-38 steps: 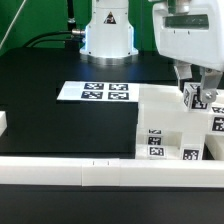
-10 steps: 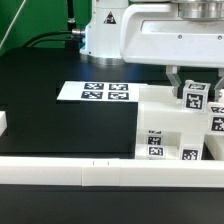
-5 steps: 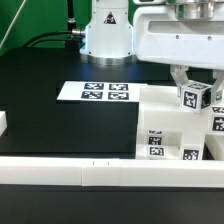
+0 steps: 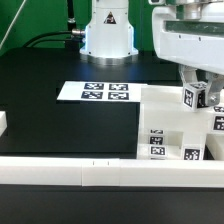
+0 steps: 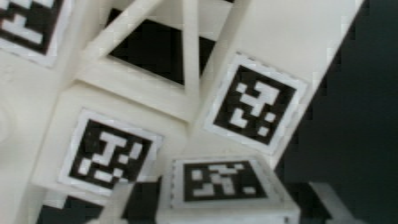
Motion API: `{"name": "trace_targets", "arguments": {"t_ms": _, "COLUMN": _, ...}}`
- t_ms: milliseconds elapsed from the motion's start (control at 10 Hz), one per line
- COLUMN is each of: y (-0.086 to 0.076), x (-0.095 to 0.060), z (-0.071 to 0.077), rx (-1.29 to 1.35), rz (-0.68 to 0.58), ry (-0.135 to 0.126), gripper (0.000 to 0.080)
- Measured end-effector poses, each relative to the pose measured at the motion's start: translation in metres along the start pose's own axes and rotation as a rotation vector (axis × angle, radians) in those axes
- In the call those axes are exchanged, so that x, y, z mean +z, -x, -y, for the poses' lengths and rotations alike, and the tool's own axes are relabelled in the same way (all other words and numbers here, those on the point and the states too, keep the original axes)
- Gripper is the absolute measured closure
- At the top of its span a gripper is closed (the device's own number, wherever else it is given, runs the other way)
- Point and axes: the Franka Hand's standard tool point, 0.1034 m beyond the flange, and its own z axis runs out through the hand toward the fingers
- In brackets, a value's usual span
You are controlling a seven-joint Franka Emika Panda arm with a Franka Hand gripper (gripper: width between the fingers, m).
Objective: Assemble chair
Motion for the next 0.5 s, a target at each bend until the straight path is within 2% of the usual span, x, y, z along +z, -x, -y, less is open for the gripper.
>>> {"name": "trace_targets", "arguments": {"t_ms": 100, "y": -0.0003, "x": 0.0004, "z": -0.0008, "rx": -0.05, "rz": 0.003, "ry": 0.006, "gripper": 0.0518}}
{"name": "trace_targets", "arguments": {"t_ms": 200, "y": -0.0009, "x": -0.0016, "z": 0.0001, "rx": -0.098, "rz": 0.011, "ry": 0.019, "gripper": 0.0329}}
{"name": "trace_targets", "arguments": {"t_ms": 300, "y": 0.0007, "x": -0.0021, "z": 0.0019, "rx": -0.136, "rz": 0.011, "ry": 0.016, "gripper": 0.0329}}
{"name": "trace_targets", "arguments": {"t_ms": 400, "y": 0.0005, "x": -0.0017, "z": 0.0016, "rx": -0.215, "rz": 0.012, "ry": 0.016, "gripper": 0.0184}}
{"name": "trace_targets", "arguments": {"t_ms": 500, "y": 0.0003, "x": -0.0015, "z": 0.0015, "rx": -0.293, "rz": 0.012, "ry": 0.016, "gripper": 0.0159}}
